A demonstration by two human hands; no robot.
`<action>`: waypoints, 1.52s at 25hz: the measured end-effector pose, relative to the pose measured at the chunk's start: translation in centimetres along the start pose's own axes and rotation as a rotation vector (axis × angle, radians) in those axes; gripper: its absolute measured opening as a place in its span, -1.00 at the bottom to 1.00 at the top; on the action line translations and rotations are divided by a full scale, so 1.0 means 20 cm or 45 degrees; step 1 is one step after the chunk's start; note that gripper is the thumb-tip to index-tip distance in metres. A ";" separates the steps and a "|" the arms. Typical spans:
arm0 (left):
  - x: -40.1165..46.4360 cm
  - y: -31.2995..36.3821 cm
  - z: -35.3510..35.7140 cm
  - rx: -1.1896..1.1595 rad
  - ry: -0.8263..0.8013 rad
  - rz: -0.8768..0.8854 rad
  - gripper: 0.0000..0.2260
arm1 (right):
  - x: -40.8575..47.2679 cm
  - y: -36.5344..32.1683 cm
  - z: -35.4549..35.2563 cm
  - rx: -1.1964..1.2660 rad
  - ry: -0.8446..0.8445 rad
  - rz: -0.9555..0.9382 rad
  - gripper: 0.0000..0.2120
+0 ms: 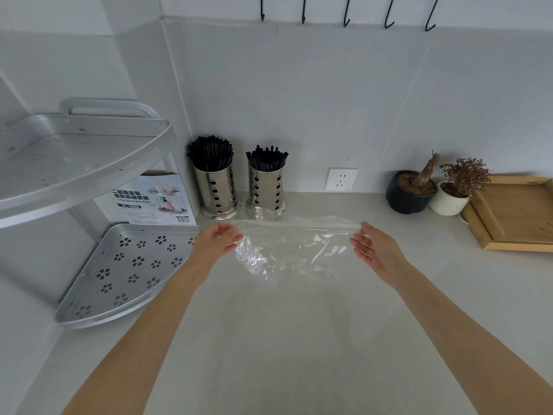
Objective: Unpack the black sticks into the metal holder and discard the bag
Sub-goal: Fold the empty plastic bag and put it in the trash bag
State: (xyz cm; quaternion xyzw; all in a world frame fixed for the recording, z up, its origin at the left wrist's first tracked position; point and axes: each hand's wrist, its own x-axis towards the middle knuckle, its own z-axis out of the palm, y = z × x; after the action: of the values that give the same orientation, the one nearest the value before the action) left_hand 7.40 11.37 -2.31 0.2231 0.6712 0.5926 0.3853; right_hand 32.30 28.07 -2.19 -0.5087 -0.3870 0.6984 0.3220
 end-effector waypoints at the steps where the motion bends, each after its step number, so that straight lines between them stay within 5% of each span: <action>1: -0.01 0.00 0.00 -0.041 0.003 0.003 -0.93 | -0.01 0.01 0.00 0.051 0.001 -0.041 -0.83; 5: -0.04 -0.04 0.01 -0.338 0.080 -0.084 -0.83 | -0.06 0.05 0.00 0.134 -0.059 -0.108 -0.92; 9: -0.07 -0.14 0.02 -0.541 0.104 -0.266 -0.83 | -0.08 0.16 -0.02 0.152 -0.060 -0.031 -0.74; 16: -0.11 -0.32 0.05 -0.487 0.268 -0.493 -0.92 | -0.11 0.38 -0.06 -0.115 -0.027 0.248 -0.64; 19: -0.13 -0.38 0.05 -0.374 0.316 -0.517 -0.53 | -0.11 0.47 -0.11 -0.312 -0.047 0.322 -0.64; 24: -0.16 -0.40 0.04 -0.088 0.310 -0.505 -0.71 | -0.07 0.51 -0.13 -0.495 0.109 0.307 -0.65; 32: -0.08 -0.41 0.00 0.180 0.271 -0.434 -0.68 | 0.02 0.40 -0.07 -0.892 0.342 0.033 -0.60; 38: 0.05 -0.39 0.00 0.293 0.257 -0.408 -0.59 | 0.10 0.28 0.06 -1.112 0.137 -0.107 -0.60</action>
State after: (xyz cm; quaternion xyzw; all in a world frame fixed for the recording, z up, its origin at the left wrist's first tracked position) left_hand 8.13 10.58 -10.03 0.0957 0.7966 0.4626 0.3772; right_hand 30.23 26.75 -7.75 -0.6165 -0.6489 0.4282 0.1249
